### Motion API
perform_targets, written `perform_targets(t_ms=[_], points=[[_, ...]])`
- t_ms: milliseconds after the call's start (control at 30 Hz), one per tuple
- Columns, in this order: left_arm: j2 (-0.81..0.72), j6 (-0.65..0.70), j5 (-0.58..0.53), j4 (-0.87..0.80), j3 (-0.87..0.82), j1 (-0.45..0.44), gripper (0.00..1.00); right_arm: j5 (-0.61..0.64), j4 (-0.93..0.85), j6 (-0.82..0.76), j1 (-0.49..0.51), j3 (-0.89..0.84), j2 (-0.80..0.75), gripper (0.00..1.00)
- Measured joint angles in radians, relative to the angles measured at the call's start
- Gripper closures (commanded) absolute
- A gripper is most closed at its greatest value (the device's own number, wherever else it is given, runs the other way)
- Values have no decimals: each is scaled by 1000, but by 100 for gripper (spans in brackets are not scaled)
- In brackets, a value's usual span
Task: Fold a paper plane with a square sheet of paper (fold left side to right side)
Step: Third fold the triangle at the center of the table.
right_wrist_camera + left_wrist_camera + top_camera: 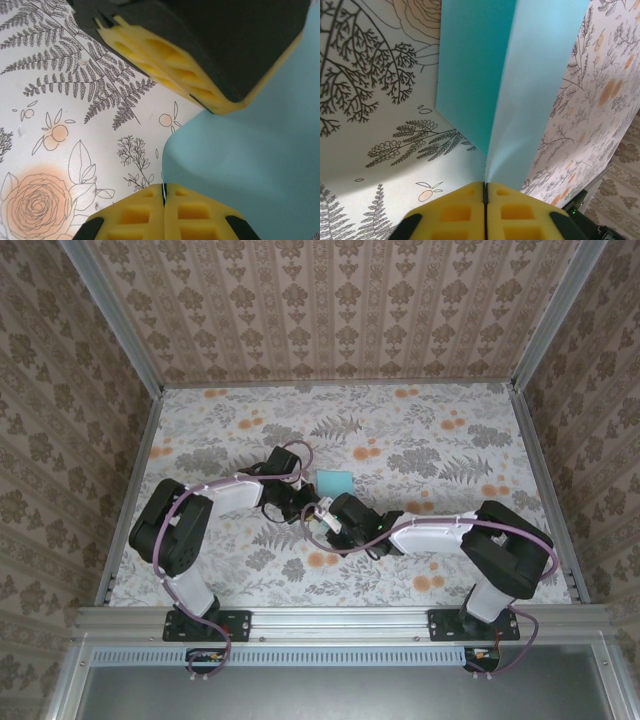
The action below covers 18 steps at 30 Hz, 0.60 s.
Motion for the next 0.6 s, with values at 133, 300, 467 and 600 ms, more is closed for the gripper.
perform_targets(t_ms=[133,300,467,600], points=[[0,44,-1,-37,3,21,65,-59,-22,6,-26,9,-2,100],[-19,103,-11,-97,16,72,63,-127,-43,27,-55,20,-2,100],[-35,177,-19,-147,67,110,81,-185,-63,50,-76,39,-2,100],[12,242,-6,-161,171,109,89,-225,-79,73,-93,55,-1,100]])
